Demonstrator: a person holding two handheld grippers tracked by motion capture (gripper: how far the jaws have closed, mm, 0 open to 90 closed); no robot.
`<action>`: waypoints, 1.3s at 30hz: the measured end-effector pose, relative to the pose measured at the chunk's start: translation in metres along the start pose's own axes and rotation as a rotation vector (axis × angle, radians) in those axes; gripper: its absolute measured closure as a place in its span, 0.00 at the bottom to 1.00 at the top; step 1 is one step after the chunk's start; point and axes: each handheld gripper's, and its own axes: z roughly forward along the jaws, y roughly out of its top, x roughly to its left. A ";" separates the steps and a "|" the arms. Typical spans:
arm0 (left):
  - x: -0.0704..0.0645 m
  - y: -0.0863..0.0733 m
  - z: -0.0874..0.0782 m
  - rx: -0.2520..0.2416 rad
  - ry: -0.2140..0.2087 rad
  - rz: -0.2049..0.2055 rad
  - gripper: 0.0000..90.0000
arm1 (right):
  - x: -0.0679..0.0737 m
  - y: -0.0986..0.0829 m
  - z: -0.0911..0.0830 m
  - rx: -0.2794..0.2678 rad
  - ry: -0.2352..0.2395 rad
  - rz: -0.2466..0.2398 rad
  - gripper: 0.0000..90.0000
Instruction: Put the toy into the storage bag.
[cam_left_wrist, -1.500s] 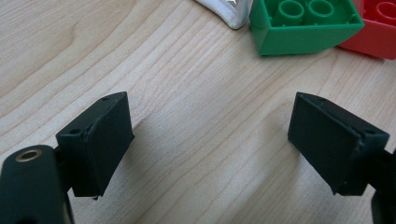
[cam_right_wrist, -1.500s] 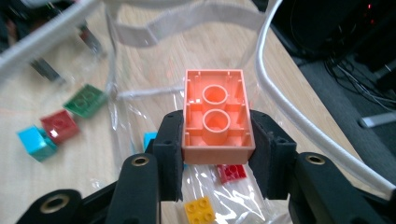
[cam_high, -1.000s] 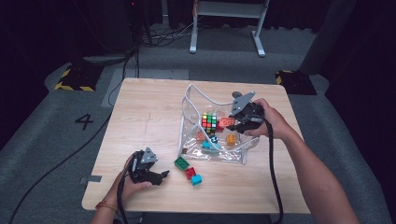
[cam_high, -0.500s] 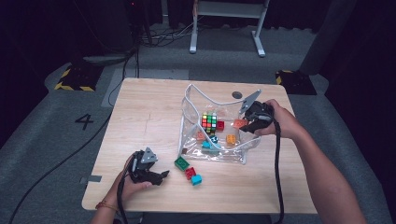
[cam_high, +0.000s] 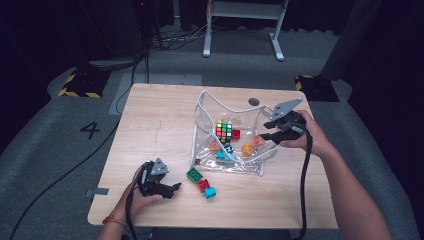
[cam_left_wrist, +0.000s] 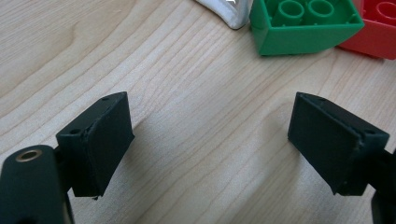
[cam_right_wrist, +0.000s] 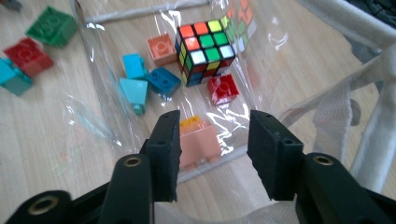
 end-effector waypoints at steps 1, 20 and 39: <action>0.000 0.000 0.000 0.000 -0.001 0.000 0.16 | 0.001 -0.002 -0.002 -0.012 -0.009 0.019 0.56; -0.001 -0.001 -0.001 0.001 0.001 -0.004 0.16 | 0.019 -0.034 -0.043 -0.355 -0.150 0.153 0.31; -0.001 -0.001 -0.001 0.002 -0.002 -0.004 0.16 | 0.046 -0.090 -0.063 -0.432 -0.203 0.205 0.31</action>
